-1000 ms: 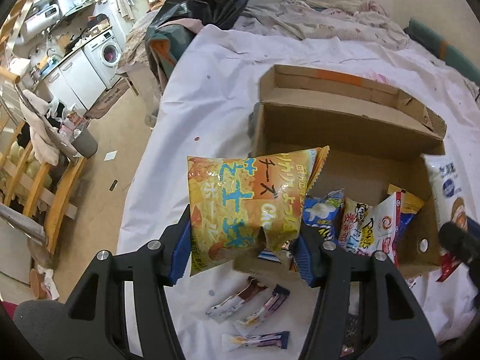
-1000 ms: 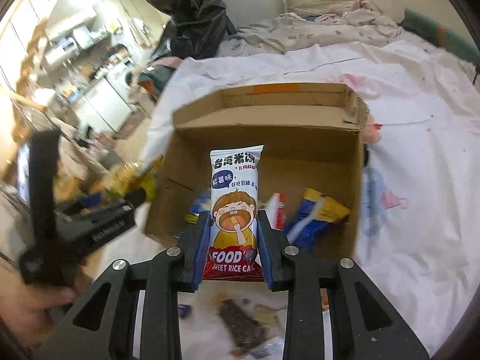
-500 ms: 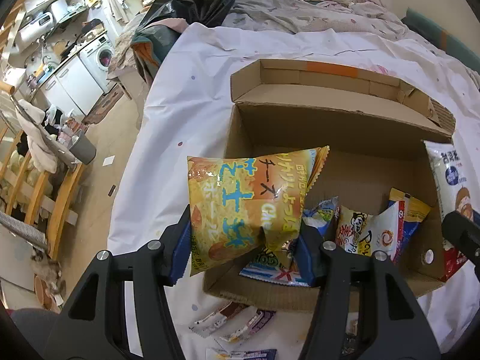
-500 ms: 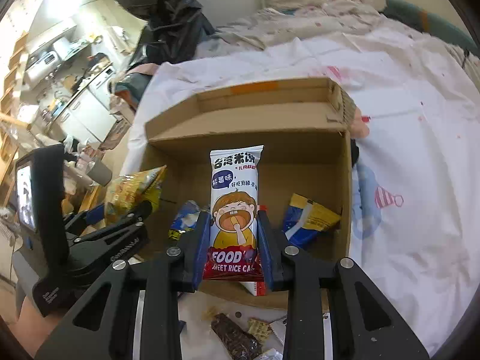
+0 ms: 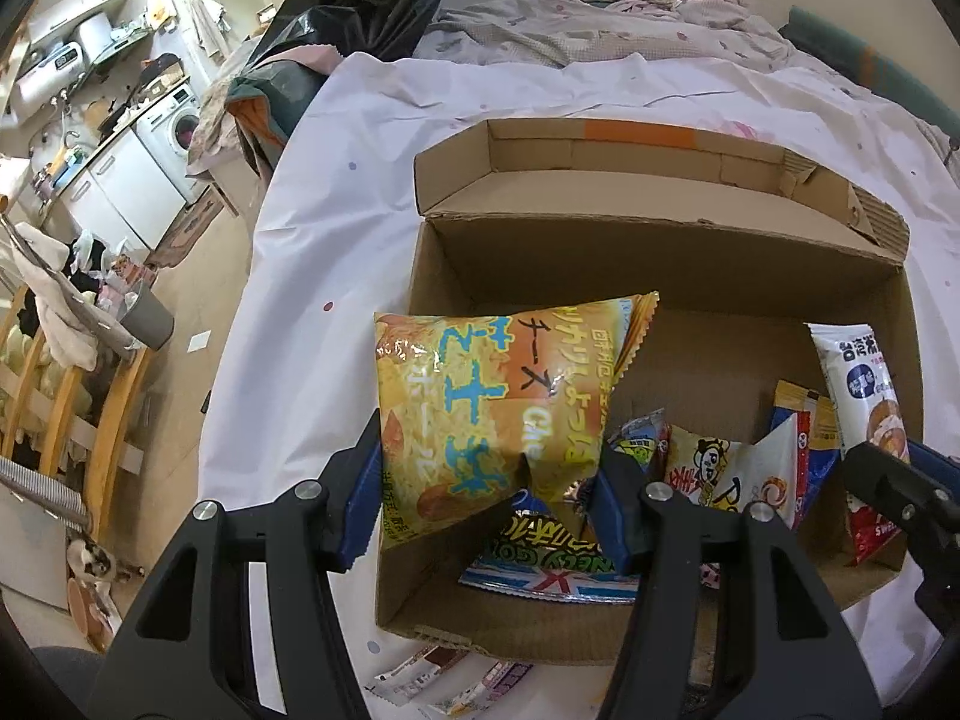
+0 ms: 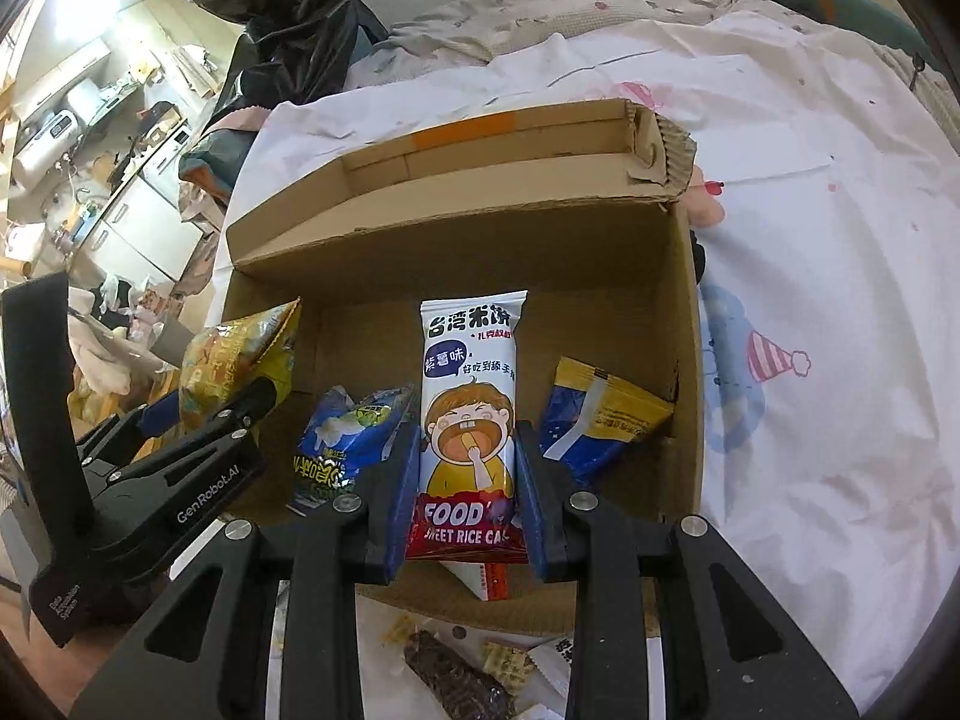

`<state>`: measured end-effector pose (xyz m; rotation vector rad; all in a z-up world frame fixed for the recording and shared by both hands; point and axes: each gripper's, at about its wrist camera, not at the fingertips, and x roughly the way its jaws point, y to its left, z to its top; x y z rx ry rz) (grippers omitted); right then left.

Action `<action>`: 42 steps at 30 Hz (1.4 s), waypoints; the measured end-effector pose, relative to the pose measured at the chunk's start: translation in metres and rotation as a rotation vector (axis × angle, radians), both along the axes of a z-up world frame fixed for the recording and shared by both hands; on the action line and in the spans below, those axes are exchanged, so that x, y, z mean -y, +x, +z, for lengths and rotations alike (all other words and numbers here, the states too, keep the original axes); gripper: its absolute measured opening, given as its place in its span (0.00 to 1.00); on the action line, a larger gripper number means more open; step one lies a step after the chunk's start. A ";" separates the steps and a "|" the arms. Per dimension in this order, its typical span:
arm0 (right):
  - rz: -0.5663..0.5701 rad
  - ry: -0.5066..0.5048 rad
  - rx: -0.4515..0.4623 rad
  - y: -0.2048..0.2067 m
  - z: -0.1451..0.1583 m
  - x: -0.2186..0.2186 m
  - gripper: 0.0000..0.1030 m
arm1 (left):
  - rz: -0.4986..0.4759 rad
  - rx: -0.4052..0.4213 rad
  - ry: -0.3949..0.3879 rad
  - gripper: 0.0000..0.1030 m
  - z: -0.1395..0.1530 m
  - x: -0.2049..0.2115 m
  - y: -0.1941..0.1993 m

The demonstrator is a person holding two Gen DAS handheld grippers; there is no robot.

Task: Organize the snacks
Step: 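Carry both snacks over the box and open both tools to drop them, then withdraw both tools from the box toward the snacks on the sheet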

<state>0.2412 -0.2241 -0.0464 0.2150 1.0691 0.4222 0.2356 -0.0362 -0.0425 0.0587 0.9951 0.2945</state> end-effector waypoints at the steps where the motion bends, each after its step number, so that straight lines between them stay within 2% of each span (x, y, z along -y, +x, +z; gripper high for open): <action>1: -0.003 -0.001 -0.002 0.001 -0.001 0.000 0.31 | -0.003 0.000 -0.001 0.54 0.000 0.000 0.000; 10: -0.017 0.006 -0.014 0.004 -0.002 -0.002 0.32 | -0.029 -0.005 -0.004 0.56 0.000 0.000 0.001; 17: -0.026 0.036 -0.014 0.006 -0.002 0.002 0.35 | -0.055 -0.028 -0.021 0.64 -0.002 0.003 0.002; 18: -0.028 0.042 -0.016 0.006 -0.001 0.002 0.40 | -0.056 -0.025 -0.019 0.66 -0.002 0.004 0.002; 21: -0.043 0.063 -0.016 0.006 -0.001 0.006 0.62 | -0.050 0.002 -0.020 0.83 0.003 0.004 0.000; 23: -0.044 0.068 -0.016 0.006 0.000 0.006 0.63 | -0.046 0.017 -0.030 0.88 0.006 0.004 -0.002; 29: -0.038 0.079 -0.017 0.006 0.002 0.008 0.64 | -0.043 0.018 -0.028 0.88 0.010 0.005 -0.005; 42: -0.027 0.093 0.017 -0.001 0.011 0.018 0.75 | -0.065 0.053 -0.036 0.88 0.022 0.004 -0.026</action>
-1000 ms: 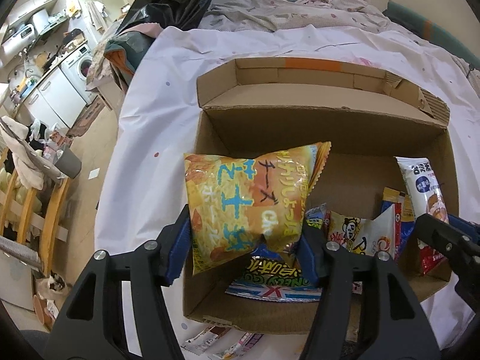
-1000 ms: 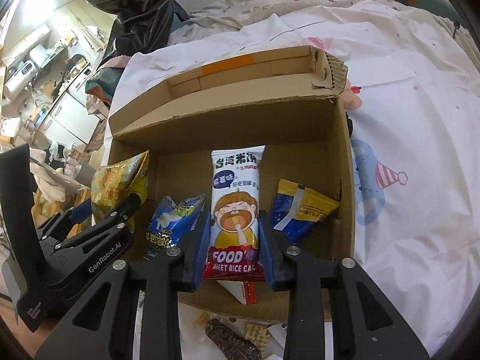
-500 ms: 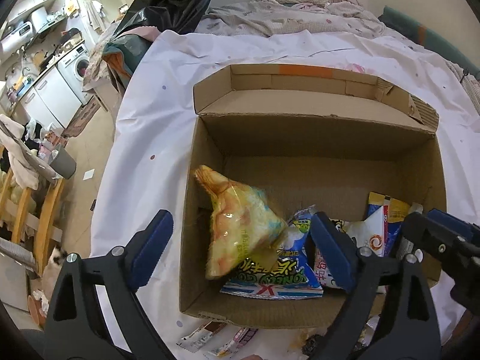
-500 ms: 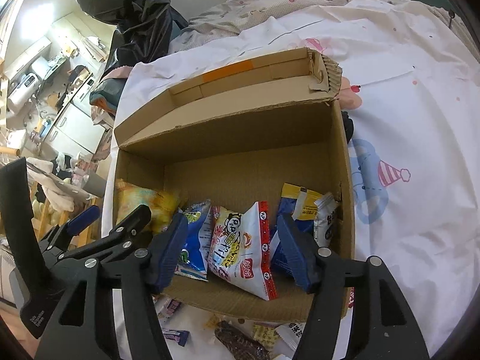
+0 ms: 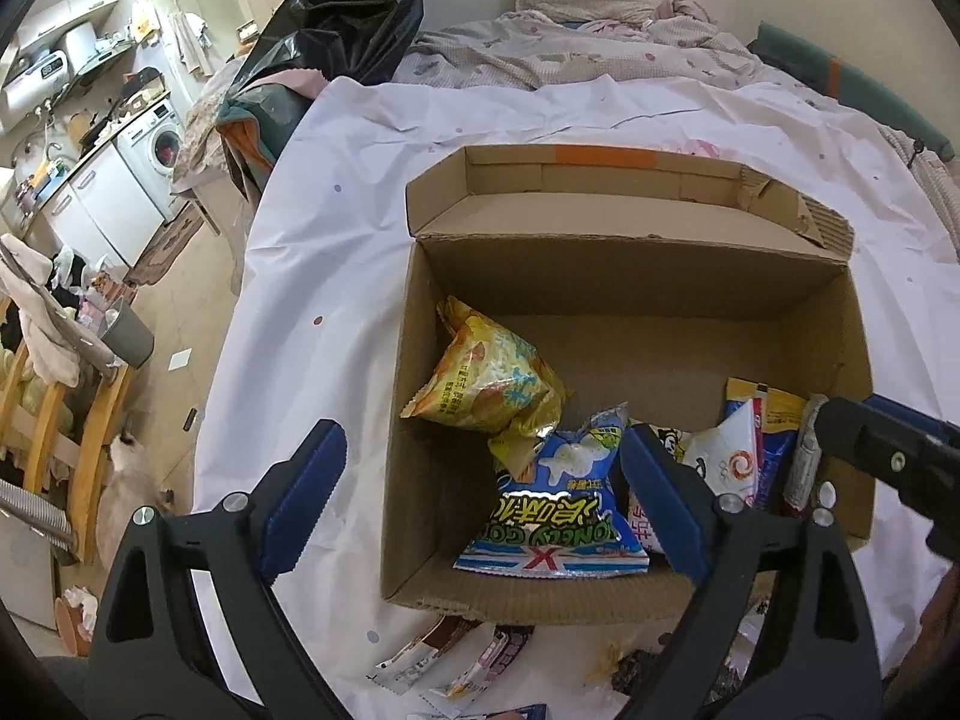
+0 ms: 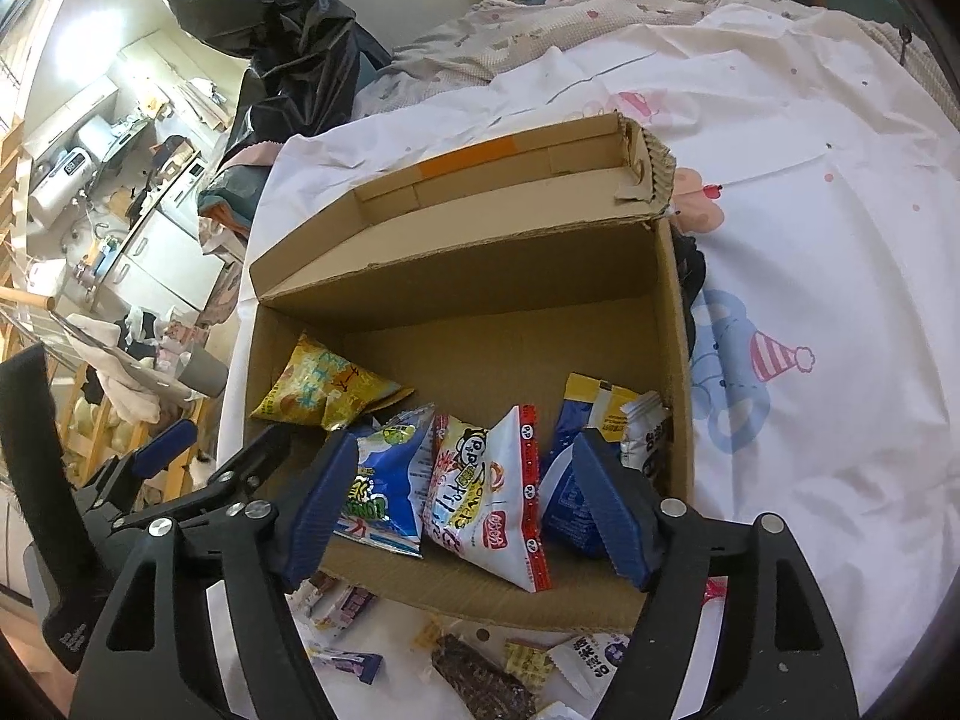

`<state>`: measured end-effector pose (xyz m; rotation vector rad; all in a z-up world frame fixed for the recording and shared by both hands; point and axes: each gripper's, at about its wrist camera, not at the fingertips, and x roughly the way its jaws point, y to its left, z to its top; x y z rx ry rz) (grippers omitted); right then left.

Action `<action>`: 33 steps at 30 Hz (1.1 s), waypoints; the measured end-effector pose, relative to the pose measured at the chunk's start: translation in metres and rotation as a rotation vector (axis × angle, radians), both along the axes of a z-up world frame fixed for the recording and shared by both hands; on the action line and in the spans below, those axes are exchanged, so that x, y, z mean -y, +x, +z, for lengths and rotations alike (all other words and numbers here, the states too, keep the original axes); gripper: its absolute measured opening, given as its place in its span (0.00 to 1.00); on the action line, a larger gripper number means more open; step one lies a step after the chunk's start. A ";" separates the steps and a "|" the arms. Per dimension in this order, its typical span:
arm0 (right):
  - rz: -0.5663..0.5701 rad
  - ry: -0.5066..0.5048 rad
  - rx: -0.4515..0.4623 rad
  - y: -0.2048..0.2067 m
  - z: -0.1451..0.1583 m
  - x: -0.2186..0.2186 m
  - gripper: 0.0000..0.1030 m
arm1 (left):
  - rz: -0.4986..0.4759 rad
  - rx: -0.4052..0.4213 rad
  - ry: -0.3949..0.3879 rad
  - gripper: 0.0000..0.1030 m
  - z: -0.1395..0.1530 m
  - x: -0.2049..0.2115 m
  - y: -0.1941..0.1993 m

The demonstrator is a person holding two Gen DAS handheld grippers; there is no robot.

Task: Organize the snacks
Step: 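Withdraw both tools from the box toward the snacks on the sheet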

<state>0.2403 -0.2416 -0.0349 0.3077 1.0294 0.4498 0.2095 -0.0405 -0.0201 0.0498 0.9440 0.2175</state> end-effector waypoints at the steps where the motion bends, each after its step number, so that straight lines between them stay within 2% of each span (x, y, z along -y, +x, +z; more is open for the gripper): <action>1: -0.002 0.001 0.000 -0.002 0.001 0.001 0.75 | -0.005 0.006 -0.006 0.88 0.002 -0.001 -0.003; 4: 0.005 0.029 0.003 -0.009 0.007 0.004 0.77 | -0.016 0.015 -0.019 0.88 0.008 -0.004 -0.012; 14: 0.020 0.026 0.029 -0.048 0.016 0.015 0.79 | -0.041 0.023 -0.086 0.88 0.018 -0.019 -0.048; 19: -0.002 0.038 0.000 -0.061 0.009 0.027 0.79 | -0.052 0.018 -0.099 0.88 0.017 -0.027 -0.064; 26: -0.064 -0.012 -0.046 -0.075 -0.008 0.045 0.79 | -0.057 0.009 -0.123 0.88 0.009 -0.045 -0.085; 33: -0.047 -0.058 -0.080 -0.100 -0.022 0.033 0.79 | -0.043 -0.023 -0.153 0.88 -0.010 -0.065 -0.095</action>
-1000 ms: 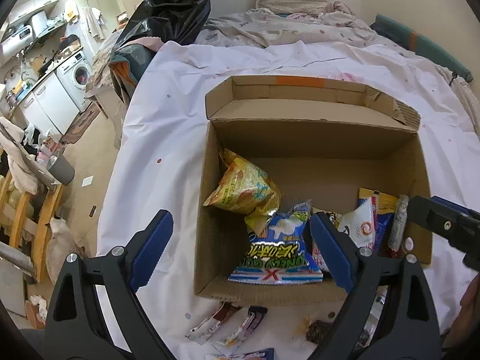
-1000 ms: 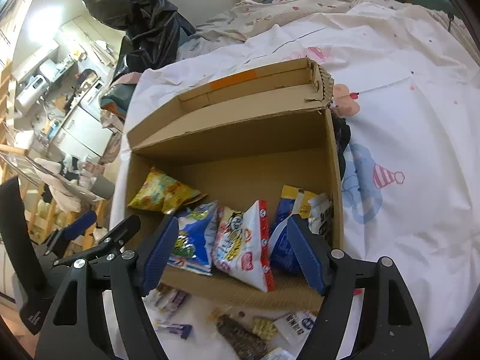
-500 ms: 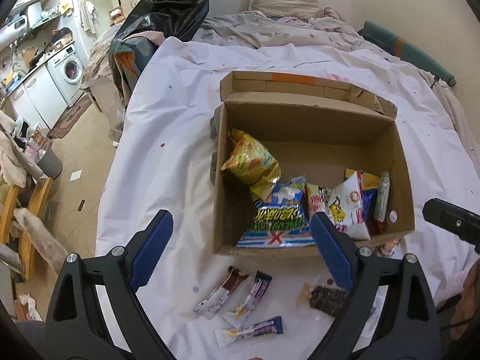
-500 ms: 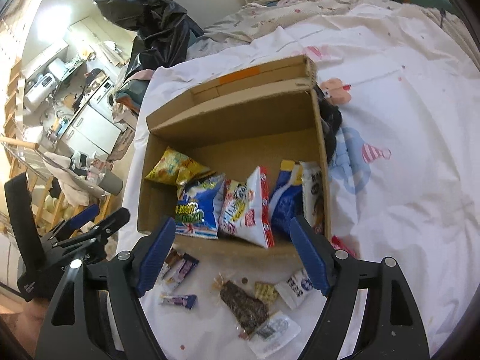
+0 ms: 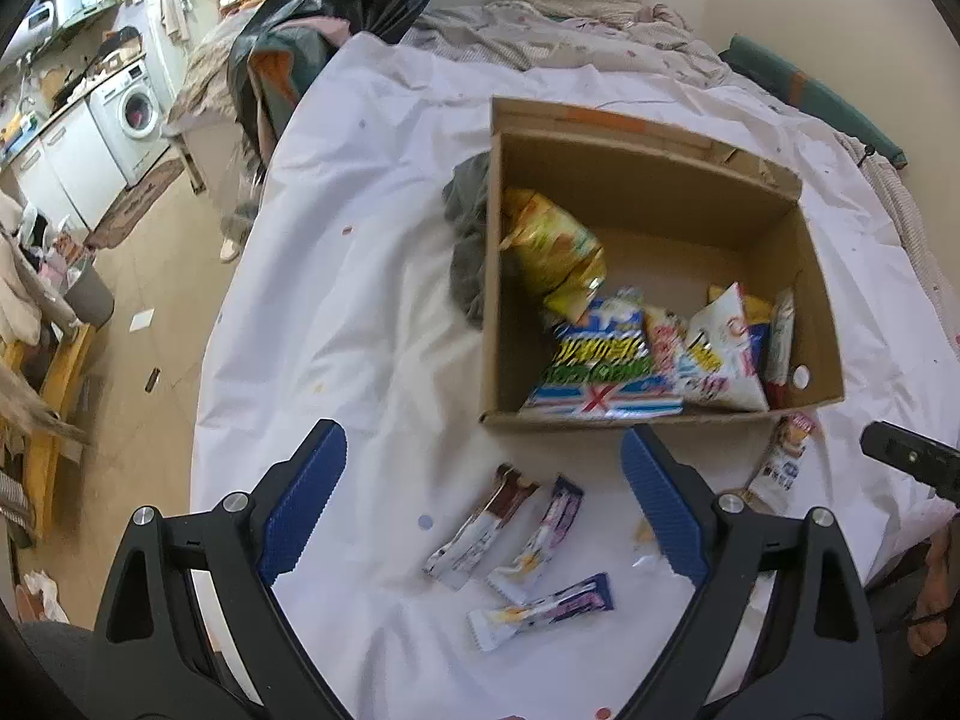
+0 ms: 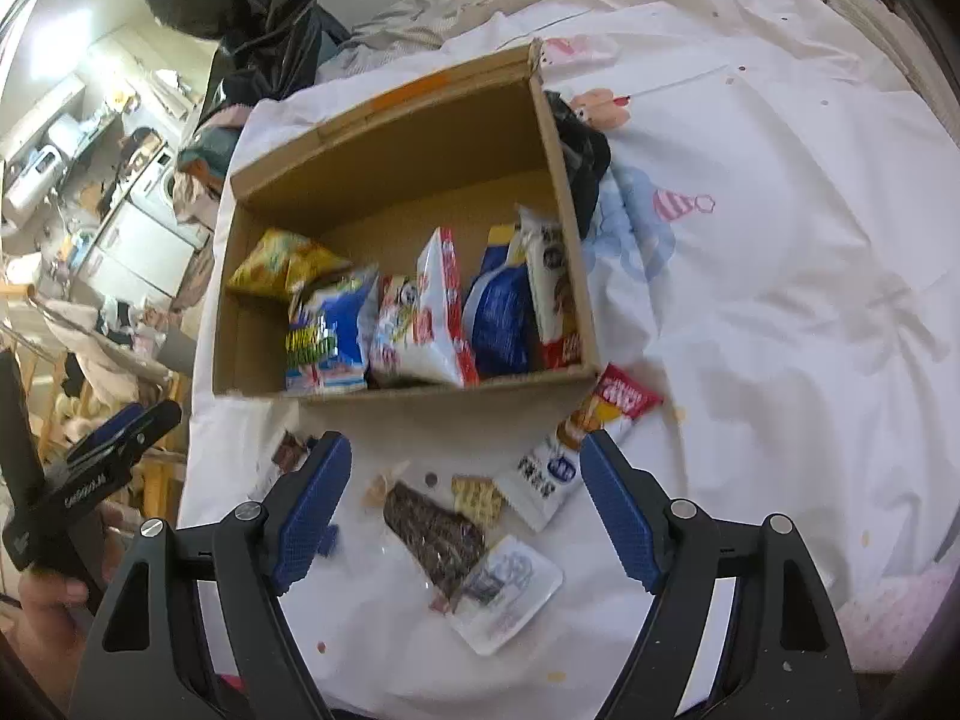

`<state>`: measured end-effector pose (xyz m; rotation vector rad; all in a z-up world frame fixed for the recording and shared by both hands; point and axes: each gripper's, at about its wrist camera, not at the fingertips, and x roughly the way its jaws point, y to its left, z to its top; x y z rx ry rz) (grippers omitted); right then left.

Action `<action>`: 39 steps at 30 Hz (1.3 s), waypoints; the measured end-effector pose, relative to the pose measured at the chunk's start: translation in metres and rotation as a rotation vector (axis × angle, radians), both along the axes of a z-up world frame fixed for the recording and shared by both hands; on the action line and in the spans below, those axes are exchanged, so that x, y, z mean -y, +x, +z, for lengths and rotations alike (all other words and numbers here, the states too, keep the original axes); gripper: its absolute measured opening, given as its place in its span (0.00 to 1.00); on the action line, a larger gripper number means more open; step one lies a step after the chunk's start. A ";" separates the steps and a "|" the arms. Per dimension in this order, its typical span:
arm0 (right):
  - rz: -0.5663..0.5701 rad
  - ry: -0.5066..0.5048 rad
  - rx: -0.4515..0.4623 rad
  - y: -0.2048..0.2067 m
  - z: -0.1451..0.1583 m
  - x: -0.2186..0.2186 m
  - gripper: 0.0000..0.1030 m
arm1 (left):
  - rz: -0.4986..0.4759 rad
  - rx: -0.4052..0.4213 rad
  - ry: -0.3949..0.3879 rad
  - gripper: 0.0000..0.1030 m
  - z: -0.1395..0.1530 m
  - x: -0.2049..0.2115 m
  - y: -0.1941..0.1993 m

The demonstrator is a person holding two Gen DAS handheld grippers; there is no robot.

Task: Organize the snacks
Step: 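Withdraw both tools from the box toward the snacks on the sheet, then grasp the brown chocolate bar with the left tool while the right tool grasps the dark brown bag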

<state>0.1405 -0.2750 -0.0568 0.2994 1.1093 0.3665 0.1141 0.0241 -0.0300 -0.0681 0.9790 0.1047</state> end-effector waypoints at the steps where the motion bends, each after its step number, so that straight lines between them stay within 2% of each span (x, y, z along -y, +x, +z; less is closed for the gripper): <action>1: 0.007 -0.010 -0.001 -0.003 -0.001 -0.002 0.79 | 0.006 -0.013 -0.006 0.88 -0.004 -0.003 -0.001; 5: 0.020 -0.036 -0.002 -0.014 -0.005 -0.004 0.79 | 0.041 -0.103 -0.084 0.88 -0.019 -0.017 0.006; 9: 0.029 -0.044 -0.029 -0.012 -0.013 -0.008 0.79 | 0.066 -0.179 -0.128 0.87 -0.035 -0.024 0.012; 11: 0.028 -0.048 -0.041 -0.010 -0.016 -0.010 0.79 | 0.050 -0.244 -0.144 0.77 -0.049 -0.022 0.014; 13: 0.026 -0.032 -0.049 -0.008 -0.017 -0.012 0.79 | 0.043 -0.283 -0.131 0.72 -0.061 -0.020 0.015; 15: 0.026 -0.023 -0.044 -0.007 -0.016 -0.013 0.79 | 0.046 -0.319 -0.085 0.68 -0.075 -0.017 0.020; 18: 0.028 -0.026 -0.040 -0.005 -0.016 -0.015 0.79 | 0.017 -0.390 -0.019 0.51 -0.100 -0.009 0.028; 19: 0.026 -0.026 -0.042 -0.003 -0.017 -0.015 0.79 | 0.015 -0.414 -0.017 0.45 -0.108 -0.008 0.030; 21: 0.019 -0.021 -0.049 -0.001 -0.018 -0.013 0.79 | 0.004 -0.447 -0.042 0.43 -0.118 -0.004 0.031; 23: 0.008 0.018 -0.082 0.002 -0.023 -0.007 0.79 | -0.018 -0.442 -0.023 0.41 -0.120 0.004 0.031; 24: 0.000 0.036 -0.098 0.003 -0.026 -0.004 0.79 | -0.028 -0.440 -0.005 0.36 -0.121 0.006 0.033; 25: -0.006 0.044 -0.106 0.003 -0.027 -0.003 0.79 | -0.038 -0.441 0.023 0.24 -0.123 0.010 0.033; 26: -0.012 0.046 -0.111 0.004 -0.028 -0.001 0.79 | -0.042 -0.444 0.033 0.16 -0.124 0.012 0.034; 29: -0.016 0.048 -0.108 0.004 -0.027 0.002 0.79 | -0.042 -0.439 0.050 0.14 -0.123 0.014 0.032; 32: -0.021 0.054 -0.104 0.003 -0.025 0.003 0.79 | -0.015 -0.412 0.033 0.14 -0.110 0.009 0.028; 39: 0.001 0.040 -0.121 0.003 -0.029 -0.003 0.79 | 0.018 -0.314 -0.099 0.14 -0.056 -0.007 0.005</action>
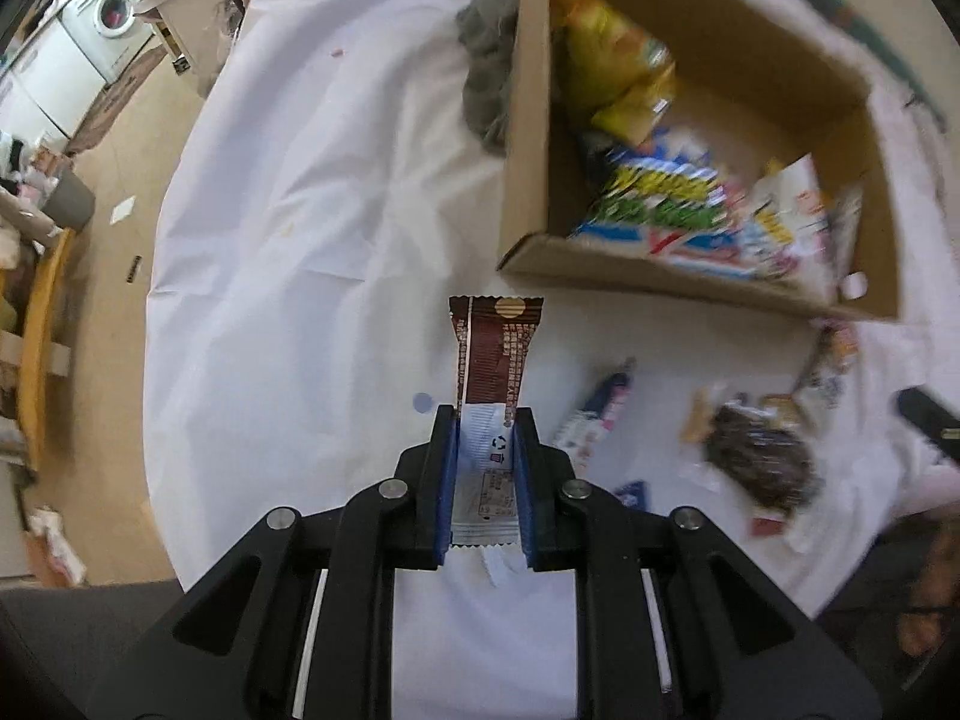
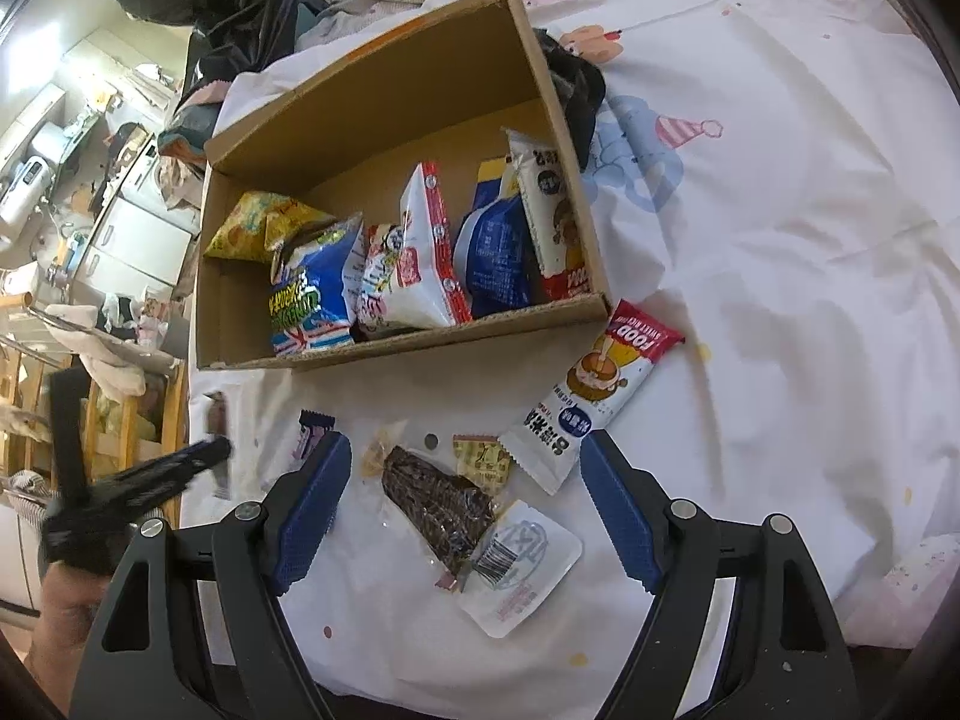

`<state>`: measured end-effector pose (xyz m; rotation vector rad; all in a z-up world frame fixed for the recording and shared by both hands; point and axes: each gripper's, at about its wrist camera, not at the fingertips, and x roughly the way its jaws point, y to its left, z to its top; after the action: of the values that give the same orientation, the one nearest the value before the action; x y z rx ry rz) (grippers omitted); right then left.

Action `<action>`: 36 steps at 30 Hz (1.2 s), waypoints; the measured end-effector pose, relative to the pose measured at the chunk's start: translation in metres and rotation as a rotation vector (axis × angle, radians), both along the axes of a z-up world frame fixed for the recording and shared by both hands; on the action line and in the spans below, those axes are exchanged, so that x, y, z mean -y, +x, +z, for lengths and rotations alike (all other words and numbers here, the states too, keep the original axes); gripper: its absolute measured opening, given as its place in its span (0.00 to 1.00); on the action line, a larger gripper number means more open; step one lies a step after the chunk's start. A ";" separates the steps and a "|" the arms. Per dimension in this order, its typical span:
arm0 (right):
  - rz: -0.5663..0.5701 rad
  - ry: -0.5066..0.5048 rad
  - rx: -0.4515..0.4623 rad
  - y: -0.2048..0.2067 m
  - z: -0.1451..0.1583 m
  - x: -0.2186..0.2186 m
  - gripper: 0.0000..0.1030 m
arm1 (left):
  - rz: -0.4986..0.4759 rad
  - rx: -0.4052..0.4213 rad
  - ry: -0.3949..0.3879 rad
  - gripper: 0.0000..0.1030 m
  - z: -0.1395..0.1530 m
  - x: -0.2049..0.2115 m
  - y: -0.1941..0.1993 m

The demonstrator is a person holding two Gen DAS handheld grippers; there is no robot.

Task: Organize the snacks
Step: 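Grasp the brown chocolate bar with the left tool while the right tool grasps the dark brown bag, then carry both snacks over the box and open both tools to drop them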

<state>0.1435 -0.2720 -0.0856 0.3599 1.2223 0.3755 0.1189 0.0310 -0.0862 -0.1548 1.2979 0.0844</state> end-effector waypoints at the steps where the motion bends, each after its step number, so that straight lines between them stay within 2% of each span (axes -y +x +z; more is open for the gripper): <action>1: 0.011 -0.002 -0.007 0.000 -0.002 -0.003 0.79 | -0.006 0.016 -0.009 0.14 0.007 0.000 -0.004; 6: 0.129 -0.077 -0.031 -0.003 -0.013 -0.031 0.79 | -0.035 0.069 -0.035 0.14 0.031 0.001 -0.015; 10: 0.284 -0.172 -0.086 -0.013 -0.035 -0.057 0.79 | -0.014 0.089 -0.031 0.14 0.028 -0.007 -0.022; 11: 0.319 -0.220 -0.087 -0.016 -0.041 -0.064 0.79 | -0.012 0.089 -0.012 0.14 0.027 -0.003 -0.024; 13: 0.376 -0.326 -0.064 -0.022 -0.048 -0.075 0.80 | -0.042 0.095 -0.024 0.14 0.023 0.005 -0.022; 15: 0.430 -0.433 -0.044 -0.026 -0.057 -0.085 0.85 | -0.079 0.111 -0.034 0.14 0.027 0.013 -0.023; 18: 0.488 -0.514 -0.035 -0.030 -0.067 -0.096 0.85 | -0.087 0.125 -0.021 0.14 0.029 0.017 -0.021; 22: 0.497 -0.482 -0.052 -0.028 -0.070 -0.096 0.84 | -0.055 0.104 -0.073 0.14 0.026 0.010 -0.018; 23: 0.499 -0.472 -0.050 -0.029 -0.070 -0.095 0.80 | -0.049 0.100 -0.082 0.14 0.026 0.008 -0.018; 24: 0.503 -0.464 -0.052 -0.029 -0.070 -0.095 0.71 | -0.042 0.095 -0.093 0.14 0.025 0.007 -0.018; 26: 0.506 -0.454 -0.055 -0.027 -0.068 -0.092 0.60 | -0.032 0.091 -0.104 0.14 0.024 0.005 -0.018; 31: 0.477 -0.372 -0.062 -0.032 -0.053 -0.081 0.46 | -0.015 0.090 -0.114 0.14 0.024 0.003 -0.018; 32: 0.474 -0.357 -0.059 -0.035 -0.050 -0.080 0.40 | -0.014 0.087 -0.117 0.14 0.024 0.003 -0.018; 34: 0.469 -0.343 -0.035 -0.039 -0.042 -0.077 0.34 | -0.014 0.086 -0.121 0.14 0.024 0.004 -0.018; 36: 0.450 -0.283 -0.019 -0.040 -0.035 -0.073 0.28 | -0.016 0.089 -0.119 0.14 0.025 0.004 -0.018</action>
<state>0.1039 -0.1990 -0.1202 -0.1612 1.3526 0.5755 0.1011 0.0268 -0.0616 -0.2466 1.2157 -0.0133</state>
